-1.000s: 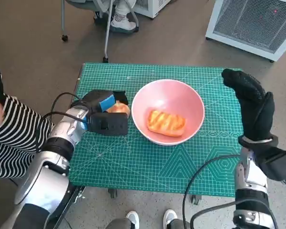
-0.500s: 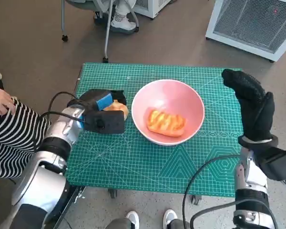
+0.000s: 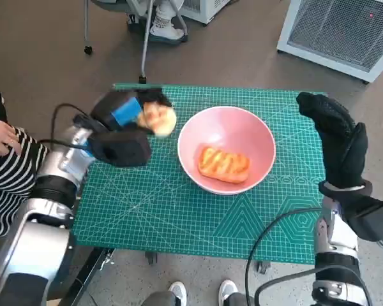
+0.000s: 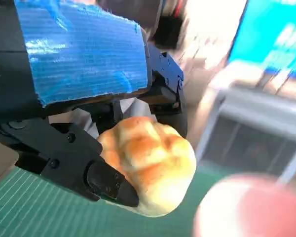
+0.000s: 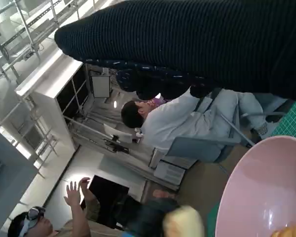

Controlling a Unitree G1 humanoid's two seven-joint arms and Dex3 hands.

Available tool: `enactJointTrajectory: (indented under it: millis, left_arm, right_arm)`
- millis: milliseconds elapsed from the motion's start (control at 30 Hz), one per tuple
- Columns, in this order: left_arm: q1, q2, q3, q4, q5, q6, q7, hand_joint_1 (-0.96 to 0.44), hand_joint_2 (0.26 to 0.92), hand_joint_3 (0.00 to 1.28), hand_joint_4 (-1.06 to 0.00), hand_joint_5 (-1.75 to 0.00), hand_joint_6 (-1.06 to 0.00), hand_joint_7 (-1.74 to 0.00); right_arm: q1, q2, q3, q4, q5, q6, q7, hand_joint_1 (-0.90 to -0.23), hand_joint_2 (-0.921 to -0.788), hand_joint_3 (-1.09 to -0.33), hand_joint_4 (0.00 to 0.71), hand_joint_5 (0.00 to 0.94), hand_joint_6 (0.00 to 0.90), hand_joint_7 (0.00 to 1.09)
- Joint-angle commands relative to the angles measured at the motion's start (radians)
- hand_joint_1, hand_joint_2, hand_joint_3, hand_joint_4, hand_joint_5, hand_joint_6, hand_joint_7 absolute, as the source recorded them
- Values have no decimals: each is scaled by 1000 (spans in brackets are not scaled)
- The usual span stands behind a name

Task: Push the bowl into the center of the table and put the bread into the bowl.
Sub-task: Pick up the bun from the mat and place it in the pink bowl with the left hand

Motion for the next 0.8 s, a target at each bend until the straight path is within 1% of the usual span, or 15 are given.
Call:
enactJointTrajectory:
  millis: [33, 167, 300, 400, 500, 600, 700, 800]
  left_arm:
    - [-2, -2, 39, -110, -50, -42, -15, 0, 920, 77, -686, -1172, -599, -1189]
    - [15, -24, 50, -171, -58, -55, -8, 0, 920, 77, -688, -1173, -598, -1187]
    - [24, -48, 42, -200, -46, -62, -1, 1, 920, 67, -700, -1157, -609, -1177]
    - [26, -66, 26, -207, -34, -73, -14, 1, 920, 62, -707, -1146, -613, -1174]
    - [14, -91, 1, -162, -28, -96, -44, 0, 920, 69, -702, -1143, -603, -1190]
    - [3, -115, -14, -113, -33, -108, -73, -1, 921, 97, -674, -1172, -567, -1226]
    - [-7, -142, -26, -71, -40, -110, -106, -1, 921, 130, -634, -1209, -531, -1269]
    - [-16, -161, -35, -45, -34, -105, -120, -1, 921, 161, -590, -1246, -505, -1304]
  right_arm:
    - [14, 7, 5, 13, -2, 6, 4, -727, -921, -763, 149, 3, 29, 476]
    - [13, 6, 5, 15, -1, 5, 5, -728, -921, -762, 149, 3, 29, 476]
    - [14, 6, 5, 13, 1, 6, 7, -730, -921, -762, 150, 3, 30, 476]
    - [15, 6, 5, 14, 1, 4, 8, -731, -921, -762, 150, 3, 31, 476]
    - [18, 5, 4, 11, 3, 4, 9, -732, -921, -761, 150, 3, 31, 476]
    - [22, 5, 4, 6, 4, 4, 9, -732, -921, -761, 150, 3, 31, 476]
    - [28, 3, 2, -1, 4, 4, 8, -733, -921, -761, 150, 3, 31, 476]
    - [34, 2, 2, -8, 2, 3, 5, -735, -921, -762, 150, 2, 30, 476]
